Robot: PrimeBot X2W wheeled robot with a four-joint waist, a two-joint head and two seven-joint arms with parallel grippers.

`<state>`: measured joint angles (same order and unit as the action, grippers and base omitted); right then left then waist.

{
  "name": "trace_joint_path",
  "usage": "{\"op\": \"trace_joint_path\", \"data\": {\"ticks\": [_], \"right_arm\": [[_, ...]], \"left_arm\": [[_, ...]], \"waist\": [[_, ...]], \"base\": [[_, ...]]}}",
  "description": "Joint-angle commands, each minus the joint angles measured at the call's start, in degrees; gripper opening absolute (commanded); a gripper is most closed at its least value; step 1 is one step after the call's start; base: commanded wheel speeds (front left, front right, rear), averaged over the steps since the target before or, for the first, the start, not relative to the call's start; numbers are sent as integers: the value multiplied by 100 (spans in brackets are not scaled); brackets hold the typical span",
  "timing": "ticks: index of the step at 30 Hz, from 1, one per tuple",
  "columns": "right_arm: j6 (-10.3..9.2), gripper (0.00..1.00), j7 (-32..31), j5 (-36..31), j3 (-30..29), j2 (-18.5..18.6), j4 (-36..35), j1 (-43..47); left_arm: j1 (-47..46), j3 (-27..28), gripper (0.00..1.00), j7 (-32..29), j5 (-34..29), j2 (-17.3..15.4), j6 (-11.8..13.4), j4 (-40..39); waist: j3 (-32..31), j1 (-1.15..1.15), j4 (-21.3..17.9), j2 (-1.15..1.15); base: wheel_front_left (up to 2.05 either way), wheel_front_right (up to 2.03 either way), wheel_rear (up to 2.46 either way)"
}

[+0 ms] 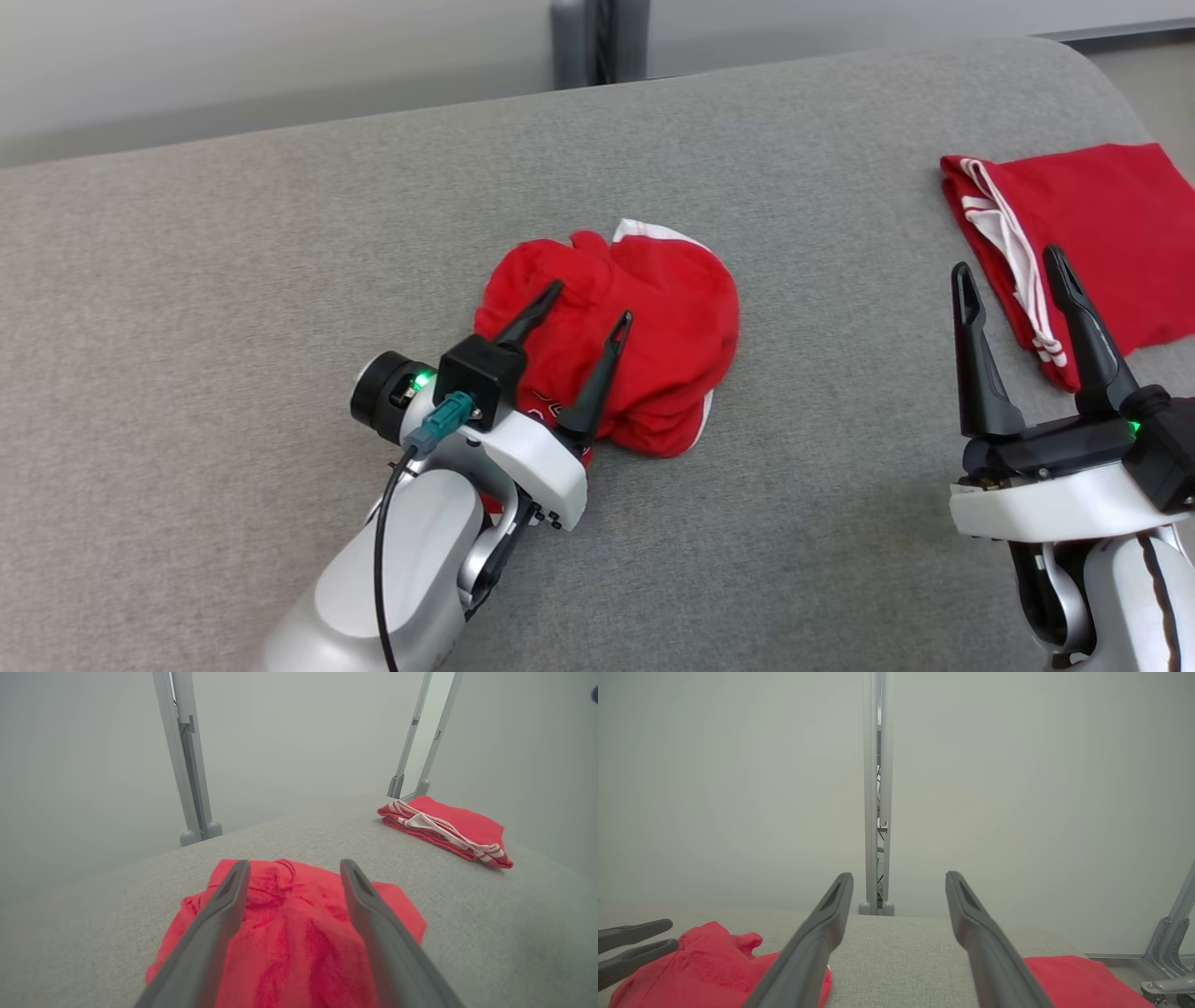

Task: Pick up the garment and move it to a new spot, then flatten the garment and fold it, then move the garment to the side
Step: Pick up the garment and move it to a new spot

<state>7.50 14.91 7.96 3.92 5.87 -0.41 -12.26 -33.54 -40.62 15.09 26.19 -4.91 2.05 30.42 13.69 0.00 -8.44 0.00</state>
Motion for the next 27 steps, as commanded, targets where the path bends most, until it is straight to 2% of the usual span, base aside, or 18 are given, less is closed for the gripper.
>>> {"op": "trace_joint_path", "data": {"ticks": [1, 8, 14, 19, 20, 23, 27], "right_arm": [[-1, 100, 33, -26, -45, 32, 10, 6], [-1, 100, 31, -20, -78, 93, 22, 51], [-1, 100, 32, 22, -16, 138, 39, 109], [-1, 100, 33, 66, 84, 192, 91, 238], [-1, 100, 33, 66, 84, 192, 91, 238], [-1, 100, 33, 86, 208, 235, 178, 343], [-1, 100, 33, 100, 349, 225, 250, 446]], "left_arm": [[33, 108, 100, 4, -74, -28, -31, 11], [181, 592, 100, 3, -260, -120, -29, -286], [569, 1368, 100, 2, -571, -313, 212, -1055], [1183, 2043, 100, 2, -786, -400, 293, -1652], [1183, 2043, 100, 2, -786, -400, 293, -1652], [1752, 2504, 100, 2, -941, -309, 281, -2035], [2211, 2829, 100, 2, -1078, -116, 141, -2352]], "waist": [[-23, 0, 89, 0], [-164, 0, 425, 0], [-349, 0, 782, 0], [-520, 0, 1101, 0], [-520, 0, 1101, 0], [-616, 0, 1313, 0], [-667, 0, 1451, 0]], "base": [[0, 0, 0], [0, 0, 0], [0, 0, 0], [0, 0, 0], [0, 0, 0], [0, 0, 0], [0, 0, 0]]}}
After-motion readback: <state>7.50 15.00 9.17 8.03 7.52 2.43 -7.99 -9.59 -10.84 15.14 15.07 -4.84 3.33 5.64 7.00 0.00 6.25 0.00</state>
